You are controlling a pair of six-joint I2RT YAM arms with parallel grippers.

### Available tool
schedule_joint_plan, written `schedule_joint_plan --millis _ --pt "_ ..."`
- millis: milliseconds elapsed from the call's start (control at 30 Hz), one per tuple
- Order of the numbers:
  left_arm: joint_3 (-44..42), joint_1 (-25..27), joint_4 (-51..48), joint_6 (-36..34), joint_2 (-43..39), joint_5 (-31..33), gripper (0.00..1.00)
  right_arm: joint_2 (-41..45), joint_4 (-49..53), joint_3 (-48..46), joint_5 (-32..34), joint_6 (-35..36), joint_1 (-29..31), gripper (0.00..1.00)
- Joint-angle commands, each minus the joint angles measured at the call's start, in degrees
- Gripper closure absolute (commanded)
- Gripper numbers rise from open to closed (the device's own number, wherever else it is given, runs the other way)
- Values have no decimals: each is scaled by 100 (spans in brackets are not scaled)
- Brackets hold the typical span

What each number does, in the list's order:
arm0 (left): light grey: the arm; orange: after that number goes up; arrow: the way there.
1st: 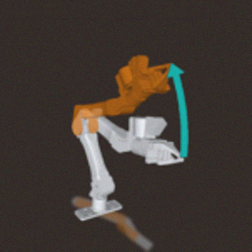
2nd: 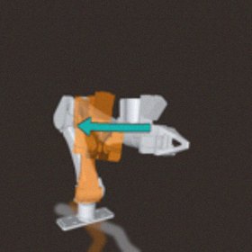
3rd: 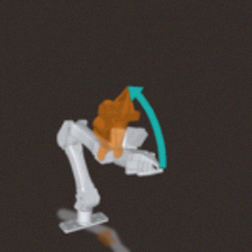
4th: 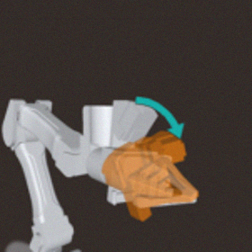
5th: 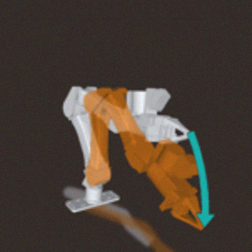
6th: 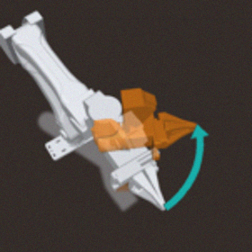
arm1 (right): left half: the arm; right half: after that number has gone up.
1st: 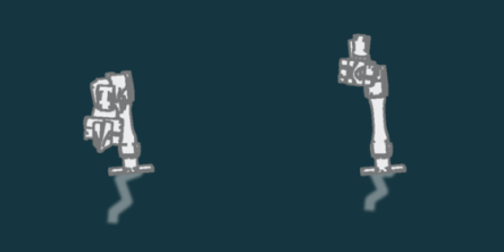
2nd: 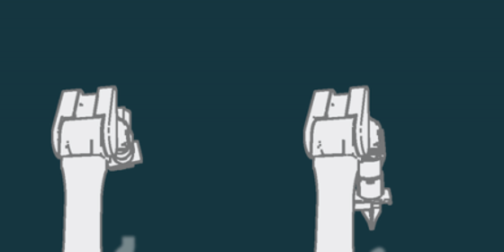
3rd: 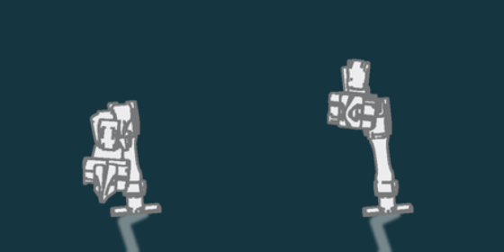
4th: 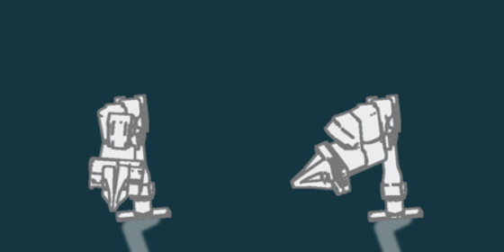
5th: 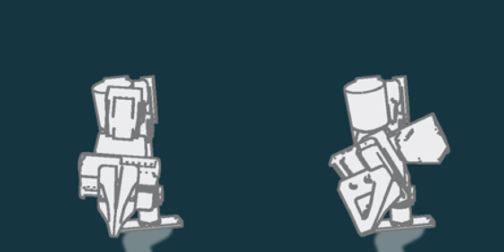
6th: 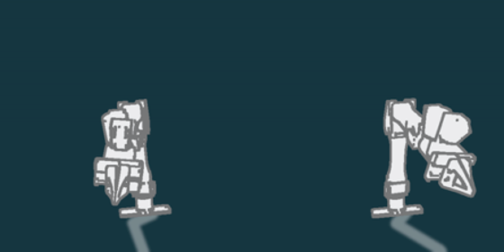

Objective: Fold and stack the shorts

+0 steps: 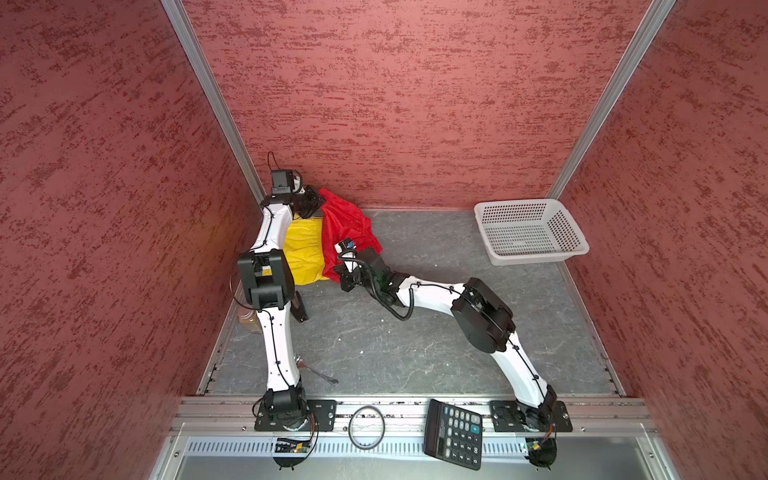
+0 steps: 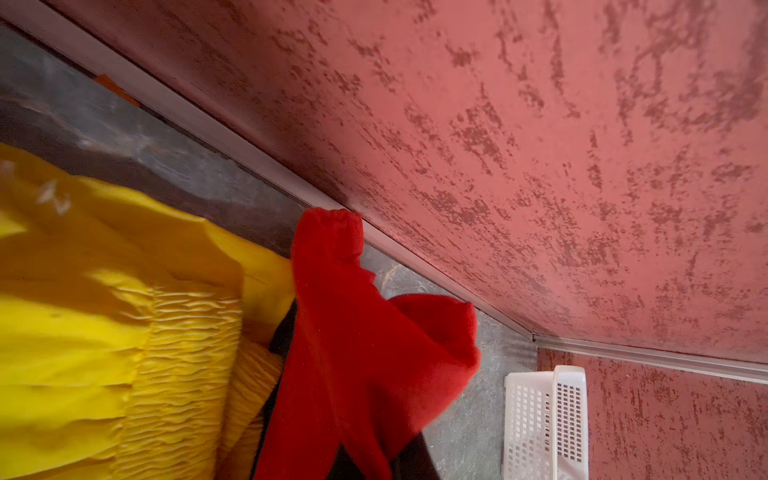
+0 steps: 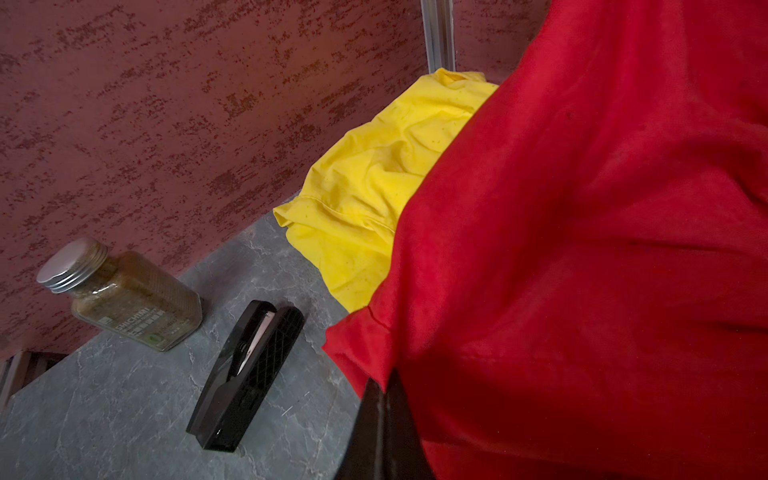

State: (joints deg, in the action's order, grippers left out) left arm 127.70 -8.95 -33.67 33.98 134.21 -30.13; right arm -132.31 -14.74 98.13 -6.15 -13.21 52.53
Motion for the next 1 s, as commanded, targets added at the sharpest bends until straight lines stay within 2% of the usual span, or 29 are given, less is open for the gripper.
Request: schedule_joint_plan --millis 0,433,967 --pt "28 -194 56 -210 -35 -41 98 -152 -37 325 -313 -226 26 100" --pt "-394 -783 745 157 10 -826 97 -84 -459 777 -453 -723 29 100" --pt "286 -953 924 582 387 -1328 97 -251 -392 1756 -676 -751 42 100"
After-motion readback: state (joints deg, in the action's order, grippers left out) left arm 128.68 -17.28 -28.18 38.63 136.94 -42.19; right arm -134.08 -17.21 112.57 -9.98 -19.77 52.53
